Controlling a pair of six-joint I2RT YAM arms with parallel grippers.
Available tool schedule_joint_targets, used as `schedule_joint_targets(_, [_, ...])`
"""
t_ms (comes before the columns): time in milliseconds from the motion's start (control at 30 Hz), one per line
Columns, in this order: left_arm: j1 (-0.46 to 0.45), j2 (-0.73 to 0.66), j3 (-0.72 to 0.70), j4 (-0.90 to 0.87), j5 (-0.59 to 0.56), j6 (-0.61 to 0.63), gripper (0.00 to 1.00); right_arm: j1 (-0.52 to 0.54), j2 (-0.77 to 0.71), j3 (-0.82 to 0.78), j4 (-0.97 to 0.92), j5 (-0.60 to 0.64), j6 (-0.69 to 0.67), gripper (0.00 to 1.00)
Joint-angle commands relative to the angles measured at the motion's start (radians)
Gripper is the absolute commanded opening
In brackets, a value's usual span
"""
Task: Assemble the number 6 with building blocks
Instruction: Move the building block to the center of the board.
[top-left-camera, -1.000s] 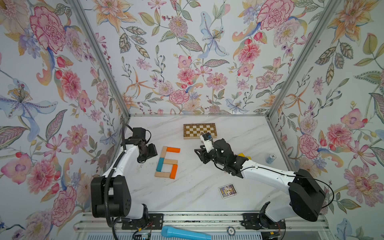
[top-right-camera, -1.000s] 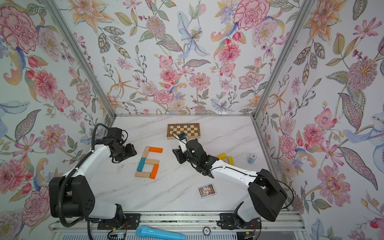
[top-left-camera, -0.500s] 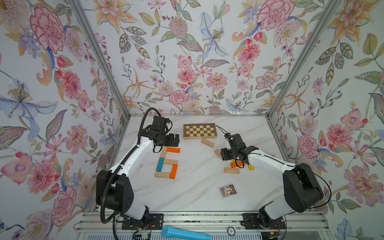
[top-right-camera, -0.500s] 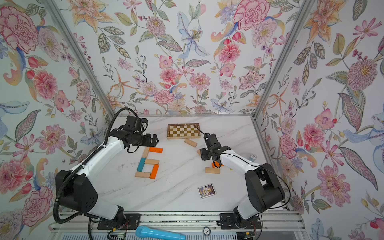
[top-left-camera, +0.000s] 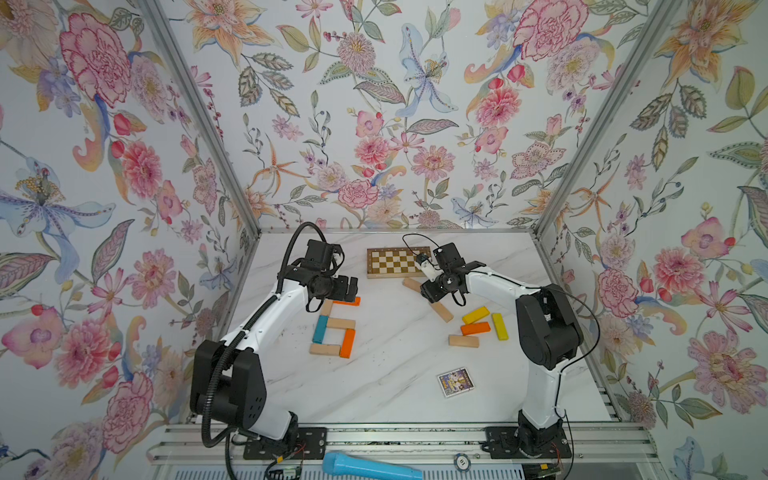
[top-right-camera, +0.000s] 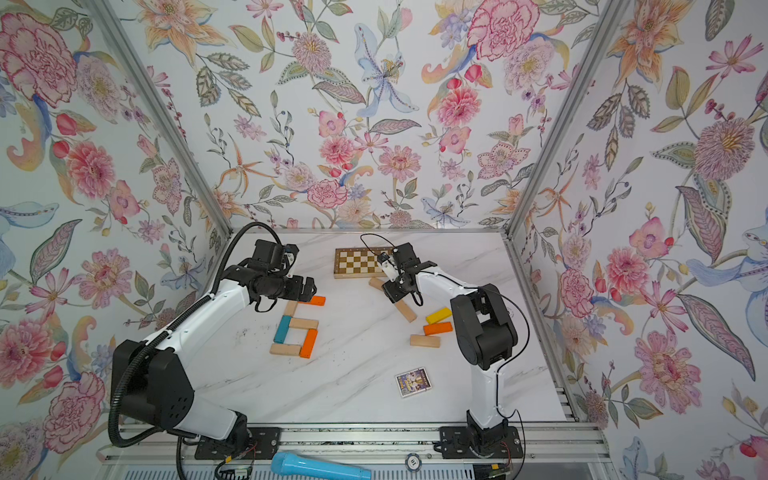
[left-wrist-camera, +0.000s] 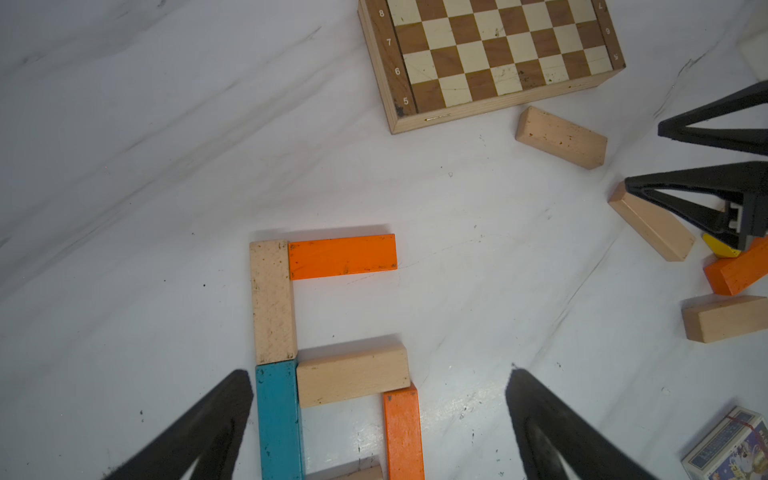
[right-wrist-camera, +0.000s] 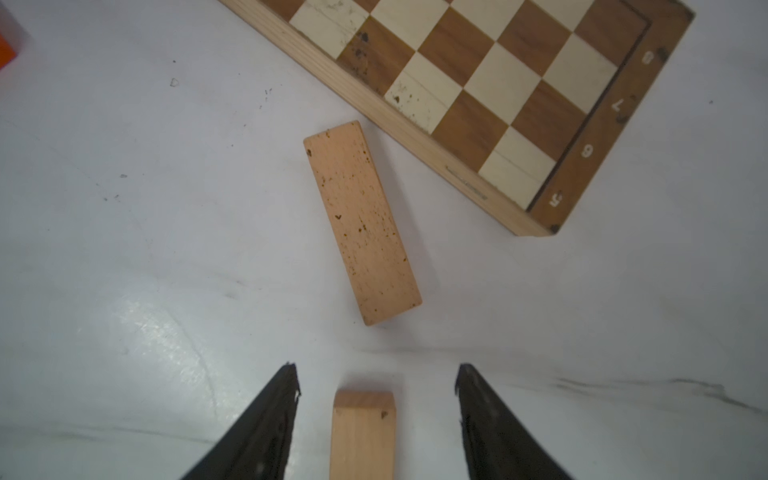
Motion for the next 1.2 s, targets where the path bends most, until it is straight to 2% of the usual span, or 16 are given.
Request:
schedule_joint_targets(0, [0.001, -0.008, -0.012, 0.001, -0.015, 0.023, 0.99, -0.004, 0.059, 0.072, -0.088, -0.035, -0.117, 0.62])
schedule_joint_targets(233, [0.007, 0.018, -0.001, -0.007, -0.011, 0.022, 0.99, 0.002, 0.146, 0.162, -0.116, -0.037, -0.179, 0.61])
schedule_joint_targets(533, [0.027, 0.026, 0.003, -0.006, 0.0, 0.015, 0.99, 0.023, 0.191, 0.197, -0.156, -0.046, -0.193, 0.58])
schedule_joint_targets(733, [0.035, 0.023, 0.002, -0.003, 0.016, 0.01, 0.99, 0.033, 0.224, 0.241, -0.188, -0.059, -0.178, 0.52])
schedule_joint_targets(900, [0.037, 0.018, 0.001, -0.004, 0.02, 0.007, 0.99, 0.047, 0.253, 0.29, -0.229, -0.069, -0.134, 0.4])
schedule_joint_targets(1133, [0.04, 0.007, 0.008, -0.007, 0.018, -0.004, 0.99, 0.077, 0.194, 0.253, -0.235, -0.033, 0.043, 0.26])
schedule_joint_targets(1167, [0.039, 0.005, 0.008, -0.008, 0.016, -0.007, 0.99, 0.114, 0.18, 0.238, -0.234, -0.02, 0.073, 0.24])
